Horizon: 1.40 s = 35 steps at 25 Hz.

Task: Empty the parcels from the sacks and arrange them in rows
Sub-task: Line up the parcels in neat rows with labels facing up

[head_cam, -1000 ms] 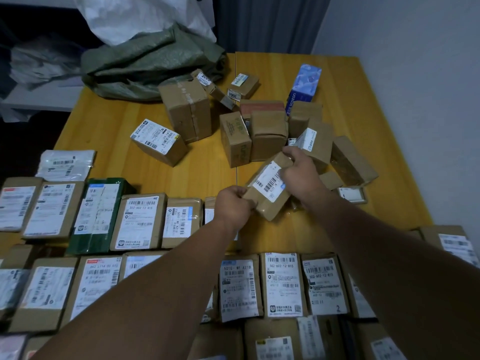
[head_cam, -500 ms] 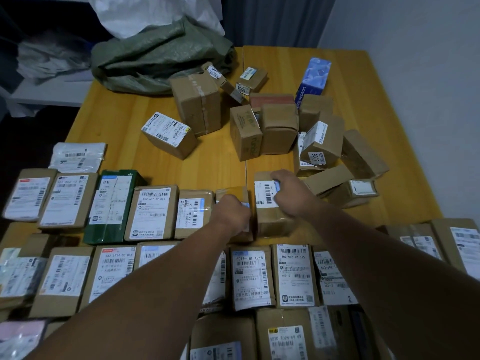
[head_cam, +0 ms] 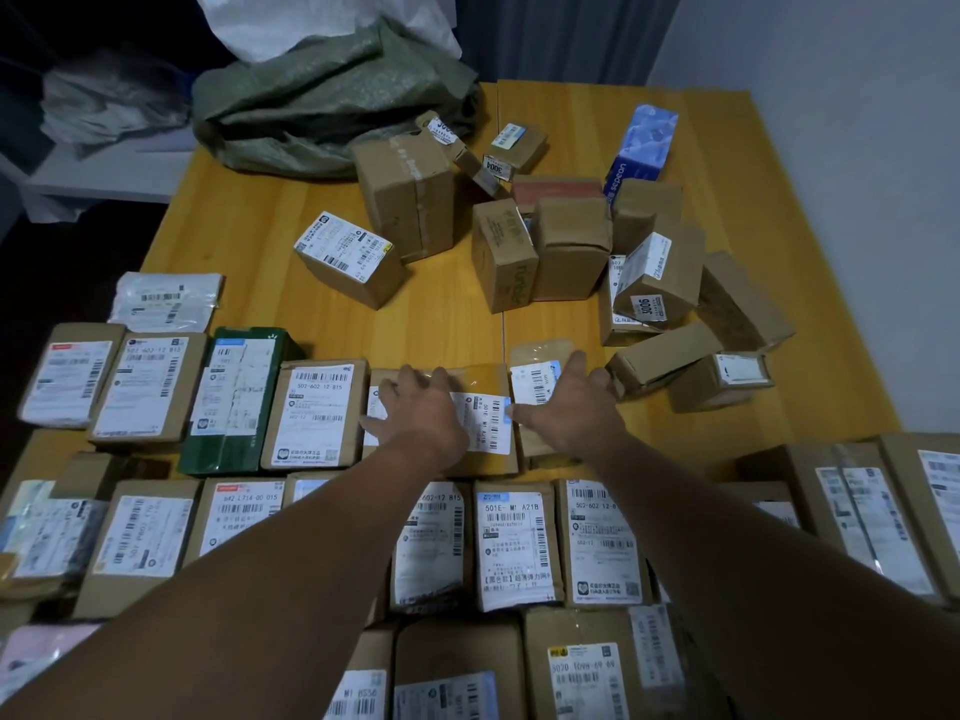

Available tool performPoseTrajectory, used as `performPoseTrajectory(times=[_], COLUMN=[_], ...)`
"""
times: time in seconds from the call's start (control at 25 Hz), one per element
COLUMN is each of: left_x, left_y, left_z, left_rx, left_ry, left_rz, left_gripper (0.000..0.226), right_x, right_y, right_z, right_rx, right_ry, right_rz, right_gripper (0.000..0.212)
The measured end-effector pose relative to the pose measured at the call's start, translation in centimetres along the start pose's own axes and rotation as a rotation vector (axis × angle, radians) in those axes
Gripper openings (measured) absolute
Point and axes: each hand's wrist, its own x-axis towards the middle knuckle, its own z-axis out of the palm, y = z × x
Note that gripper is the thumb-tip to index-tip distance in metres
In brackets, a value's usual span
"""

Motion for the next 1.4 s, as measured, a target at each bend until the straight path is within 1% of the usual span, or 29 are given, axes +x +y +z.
performPoseTrajectory(times=[0.08,0.2,0.4,0.52,0.64,0.72,0.96,1.04,1.24,1.4], left_x=[0.2,0.7,1.2,1.0,0.9,0.9,-0.5,-1.4,-3.6,-5.4], left_y=[-0.6,-1.5,-2.0,-2.1,-2.4,-2.5,-2.4,-1.8,0.3,2.1], left_z=[0.5,1.0,0.4,0.1,0.1,-0.2,-1.1,-1.7,-3.4,-3.9], left_rx=[0.001,0.028,0.023,0.018,-0.009,-0.041,-0.143,-0.176,-0.204,-0.202], left_ry=[-0.059,-0.079,-0.086,-0.088,-0.1,-0.107,-0.052,-0.019,0.018,0.033], left_rz=[-0.014,0.009,0.048,0.066,0.075,0.086,0.11,0.157,0.272,0.338], left_gripper=[0.076,0.078,0.059,0.056,0.056,0.051,0.053,0.05,0.061,0.056], right_x=[-0.2,-0.1,-0.8,-0.9,-1.2,-1.5,-3.0,-3.9,-6.4,-8.1], right_y=[0.1,0.3,0.6,0.7,0.6,0.5,0.3,0.3,0.3,1.0], right_z=[0.8,1.3,2.1,2.4,2.4,2.0,0.0,-0.8,-3.4,-5.6], right_rx=[-0.043,-0.041,-0.034,-0.036,-0.016,-0.003,-0.036,-0.05,-0.073,-0.095], right_ry=[-0.003,0.01,-0.018,-0.017,-0.021,-0.028,-0.038,-0.036,-0.008,0.01], right_rz=[0.009,0.047,0.055,0.038,0.034,0.042,0.04,0.048,0.093,0.123], right_gripper=[0.13,0.132,0.138,0.143,0.144,0.145,0.132,0.124,0.106,0.085])
